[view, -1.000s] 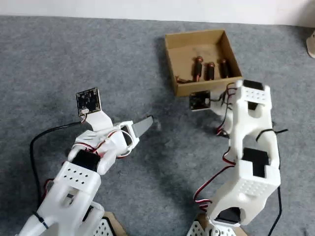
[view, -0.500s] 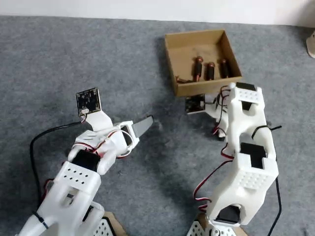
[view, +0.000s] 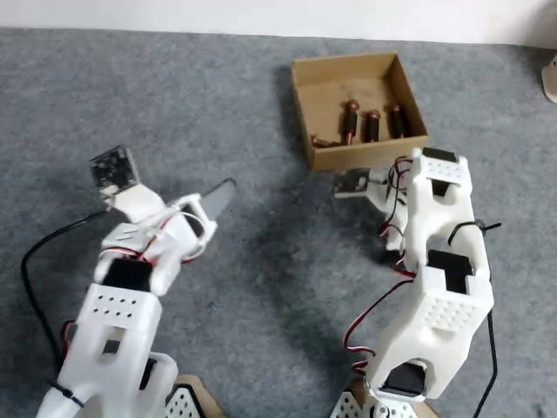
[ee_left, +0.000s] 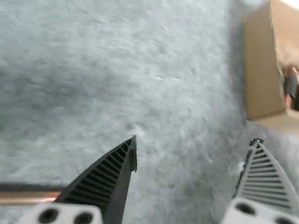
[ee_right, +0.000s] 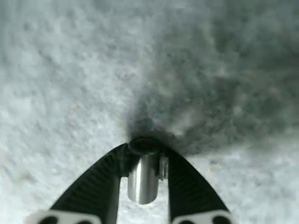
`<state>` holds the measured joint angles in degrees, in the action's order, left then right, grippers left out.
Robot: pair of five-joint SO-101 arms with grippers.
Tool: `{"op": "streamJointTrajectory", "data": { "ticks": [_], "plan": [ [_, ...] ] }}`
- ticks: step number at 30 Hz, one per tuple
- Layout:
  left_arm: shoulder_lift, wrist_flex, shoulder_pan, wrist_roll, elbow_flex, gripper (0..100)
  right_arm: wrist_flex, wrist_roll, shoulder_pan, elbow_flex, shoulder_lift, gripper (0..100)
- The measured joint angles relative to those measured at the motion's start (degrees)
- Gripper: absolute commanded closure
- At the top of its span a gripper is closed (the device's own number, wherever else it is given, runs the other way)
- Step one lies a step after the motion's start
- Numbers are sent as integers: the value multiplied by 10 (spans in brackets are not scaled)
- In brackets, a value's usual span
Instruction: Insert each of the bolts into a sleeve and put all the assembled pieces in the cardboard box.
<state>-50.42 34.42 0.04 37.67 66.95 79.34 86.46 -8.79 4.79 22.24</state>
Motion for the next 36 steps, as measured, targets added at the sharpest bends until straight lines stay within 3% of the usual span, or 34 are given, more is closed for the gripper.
{"op": "streamJointTrajectory", "data": {
  "ticks": [9, 14, 25, 36],
  "plan": [
    [0, 91, -157, 10, 0, 660, 5, -229, 6, -20, 0, 995],
    [0, 140, -207, 29, 0, 659, 5, -319, 26, -20, 0, 995],
    [0, 180, -258, 63, 0, 656, 10, -338, 49, -20, 0, 995],
    [-1, 49, -292, 105, 77, 660, 25, -391, 61, -20, 0, 995]
  ]
}}
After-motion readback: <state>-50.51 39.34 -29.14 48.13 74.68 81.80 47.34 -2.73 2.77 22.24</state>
